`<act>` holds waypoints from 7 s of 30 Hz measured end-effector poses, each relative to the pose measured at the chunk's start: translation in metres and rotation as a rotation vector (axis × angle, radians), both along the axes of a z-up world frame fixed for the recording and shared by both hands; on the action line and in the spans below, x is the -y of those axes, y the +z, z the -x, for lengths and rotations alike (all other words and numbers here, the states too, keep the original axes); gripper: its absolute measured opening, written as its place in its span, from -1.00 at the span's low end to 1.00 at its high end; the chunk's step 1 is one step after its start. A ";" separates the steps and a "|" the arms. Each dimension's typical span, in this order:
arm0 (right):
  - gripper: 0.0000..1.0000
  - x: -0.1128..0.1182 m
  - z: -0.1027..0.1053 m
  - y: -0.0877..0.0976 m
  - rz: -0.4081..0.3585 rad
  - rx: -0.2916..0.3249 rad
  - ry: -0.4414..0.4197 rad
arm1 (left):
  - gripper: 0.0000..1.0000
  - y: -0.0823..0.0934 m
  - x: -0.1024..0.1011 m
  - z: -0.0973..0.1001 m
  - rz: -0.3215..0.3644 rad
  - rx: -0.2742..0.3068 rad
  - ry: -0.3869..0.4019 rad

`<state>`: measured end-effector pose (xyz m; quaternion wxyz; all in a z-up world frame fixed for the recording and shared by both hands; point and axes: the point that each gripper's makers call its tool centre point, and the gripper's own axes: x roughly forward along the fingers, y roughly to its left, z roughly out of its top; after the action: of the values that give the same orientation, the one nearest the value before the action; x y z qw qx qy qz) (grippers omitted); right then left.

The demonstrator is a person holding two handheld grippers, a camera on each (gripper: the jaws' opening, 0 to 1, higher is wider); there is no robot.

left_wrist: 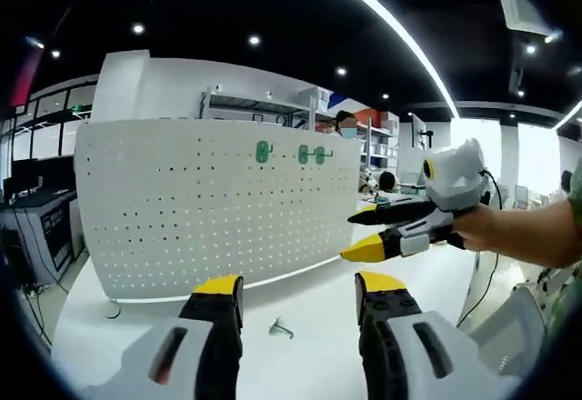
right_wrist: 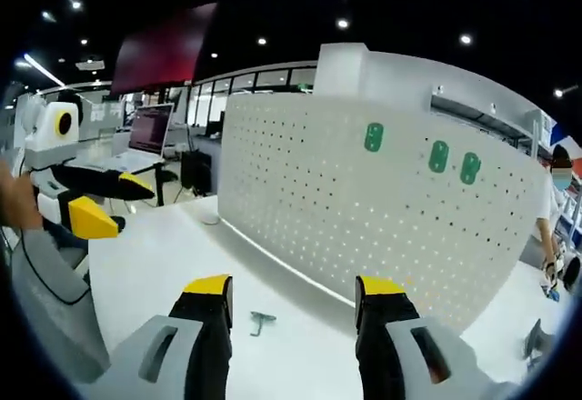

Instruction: Insert the hook assembly into the mounting plate slot until the hook locks in place.

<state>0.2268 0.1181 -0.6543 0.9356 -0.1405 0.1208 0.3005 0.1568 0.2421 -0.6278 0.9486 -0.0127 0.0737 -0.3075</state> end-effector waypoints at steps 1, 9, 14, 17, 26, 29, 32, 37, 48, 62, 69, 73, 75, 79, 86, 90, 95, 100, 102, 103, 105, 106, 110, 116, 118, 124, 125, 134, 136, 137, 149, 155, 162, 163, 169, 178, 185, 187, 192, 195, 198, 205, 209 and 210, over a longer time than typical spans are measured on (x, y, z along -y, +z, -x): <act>0.08 -0.001 -0.003 -0.005 0.005 -0.005 0.007 | 0.02 0.000 0.001 0.001 -0.001 0.000 -0.001; 0.04 -0.004 -0.018 -0.042 0.052 -0.089 0.054 | 0.00 -0.002 0.002 0.004 -0.007 -0.003 -0.003; 0.03 -0.009 -0.027 -0.064 0.095 -0.134 0.093 | 0.02 -0.010 0.004 0.004 -0.022 -0.022 -0.001; 0.02 -0.012 -0.033 -0.075 0.115 -0.152 0.119 | 0.07 -0.018 0.005 0.004 -0.040 -0.046 -0.002; -0.01 -0.020 -0.049 -0.104 0.164 -0.202 0.171 | 0.35 -0.034 -0.003 0.003 -0.073 -0.111 0.027; -0.01 -0.023 -0.053 -0.110 0.174 -0.212 0.188 | 0.52 -0.042 -0.002 0.003 -0.080 -0.145 0.028; -0.03 -0.027 -0.056 -0.115 0.180 -0.217 0.209 | 0.65 -0.051 -0.001 0.005 -0.094 -0.182 0.021; -0.07 -0.032 -0.061 -0.126 0.204 -0.241 0.239 | 0.86 -0.063 0.003 0.009 -0.096 -0.250 0.003; -0.42 -0.042 -0.063 -0.144 0.249 -0.283 0.323 | 1.00 -0.077 0.007 0.014 -0.076 -0.310 -0.009; -0.73 -0.054 -0.063 -0.172 0.385 -0.298 0.450 | 0.96 -0.086 0.004 0.013 -0.063 -0.342 0.003; -0.78 -0.060 -0.061 -0.180 0.450 -0.272 0.512 | 0.94 -0.088 0.004 0.013 -0.056 -0.351 0.005; -0.80 -0.061 -0.063 -0.182 0.477 -0.258 0.530 | 0.93 -0.090 0.005 0.014 -0.058 -0.357 0.001; -0.83 -0.062 -0.065 -0.183 0.478 -0.257 0.538 | 0.92 -0.090 0.004 0.013 -0.057 -0.357 0.002; -0.92 -0.062 -0.061 -0.185 0.479 -0.271 0.552 | 0.91 -0.090 0.002 0.012 -0.054 -0.358 0.006; -0.92 -0.061 -0.057 -0.188 0.467 -0.300 0.545 | 0.89 -0.091 0.001 0.011 -0.051 -0.361 0.006; -0.94 -0.061 -0.056 -0.192 0.468 -0.301 0.546 | 0.88 -0.091 0.003 0.011 -0.055 -0.362 -0.002; -0.92 -0.063 -0.050 -0.190 0.441 -0.312 0.544 | 0.86 -0.092 0.003 0.010 -0.057 -0.365 -0.007; -0.95 -0.066 -0.050 -0.190 0.441 -0.300 0.550 | 0.85 -0.092 0.005 0.008 -0.064 -0.365 -0.017; -0.98 -0.066 -0.050 -0.190 0.438 -0.300 0.552 | 0.85 -0.092 0.006 0.008 -0.064 -0.363 -0.018; -1.00 -0.066 -0.049 -0.190 0.435 -0.295 0.555 | 0.85 -0.092 0.006 0.008 -0.064 -0.362 -0.019; -1.00 -0.066 -0.048 -0.190 0.420 -0.302 0.550 | 0.85 -0.092 0.006 0.008 -0.064 -0.363 -0.020; -1.00 -0.066 -0.047 -0.189 0.407 -0.302 0.550 | 0.84 -0.093 0.005 0.008 -0.067 -0.364 -0.023; -1.00 -0.063 -0.045 -0.187 0.345 -0.347 0.512 | 0.83 -0.094 0.006 0.009 -0.071 -0.367 -0.031; -1.00 -0.059 -0.041 -0.182 0.241 -0.407 0.463 | 0.82 -0.093 0.008 0.009 -0.077 -0.355 -0.046; -1.00 -0.055 -0.040 -0.179 0.209 -0.426 0.444 | 0.81 -0.091 0.008 0.007 -0.079 -0.347 -0.051; -1.00 -0.049 -0.033 -0.175 0.091 -0.509 0.381 | 0.75 -0.088 0.011 0.006 -0.084 -0.330 -0.080; -1.00 -0.047 -0.031 -0.174 0.055 -0.532 0.364 | 0.74 -0.087 0.012 0.006 -0.086 -0.328 -0.087; -1.00 -0.043 -0.025 -0.146 -0.298 -0.675 0.242 | 0.72 -0.082 0.017 0.008 -0.080 -0.306 -0.113; -1.00 -0.043 -0.024 -0.137 -0.372 -0.691 0.227 | 0.71 -0.079 0.017 0.007 -0.077 -0.301 -0.115; -1.00 -0.043 -0.023 -0.131 -0.413 -0.698 0.222 | 0.70 -0.076 0.017 0.006 -0.074 -0.293 -0.116; -1.00 -0.045 -0.002 -0.058 -0.783 -0.764 0.286 | 0.59 -0.042 0.017 -0.003 -0.010 -0.209 -0.161; -1.00 -0.040 0.013 -0.034 -0.892 -0.812 0.333 | 0.50 -0.029 0.018 -0.005 0.034 -0.173 -0.194; -1.00 -0.041 0.039 -0.016 -0.973 -0.936 0.408 | 0.34 -0.027 0.025 -0.003 0.017 -0.135 -0.278; -1.00 -0.041 0.041 -0.017 -0.954 -0.931 0.408 | 0.34 -0.027 0.027 -0.003 0.013 -0.125 -0.289; -1.00 -0.041 0.056 -0.015 -0.915 -0.975 0.441 | 0.27 -0.033 0.035 0.005 -0.080 -0.063 -0.371; -1.00 -0.046 0.079 -0.008 -0.897 -1.039 0.488 | 0.12 -0.021 0.050 0.007 -0.043 0.013 -0.459; -1.00 -0.045 0.093 0.004 -0.930 -1.110 0.532 | -0.19 -0.011 0.057 0.016 -0.067 0.100 -0.543; -1.00 -0.044 0.095 0.005 -0.936 -1.126 0.542 | -0.21 -0.009 0.060 0.021 -0.061 0.111 -0.573; -1.00 -0.043 0.105 0.002 -0.908 -1.179 0.557 | -0.23 -0.014 0.065 0.033 -0.102 0.122 -0.630; -1.00 -0.043 0.112 0.002 -0.884 -1.215 0.574 | -0.27 -0.014 0.068 0.041 -0.101 0.127 -0.672; -1.00 -0.043 0.119 0.001 -0.857 -1.233 0.591 | -0.33 -0.016 0.071 0.046 -0.107 0.131 -0.701; -1.00 -0.040 0.128 0.006 -0.844 -1.279 0.622 | -0.55 -0.007 0.075 0.052 -0.059 0.151 -0.736; -1.00 -0.038 0.129 0.007 -0.853 -1.294 0.629 | -0.60 -0.005 0.077 0.054 -0.058 0.155 -0.747; -1.00 -0.038 0.130 0.008 -0.855 -1.294 0.631 | -0.60 -0.005 0.077 0.054 -0.056 0.154 -0.748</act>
<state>0.0972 0.1563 -0.6465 0.5261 0.3996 0.4647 0.5896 0.1027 0.1654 -0.6327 0.7735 0.0641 0.0101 -0.6305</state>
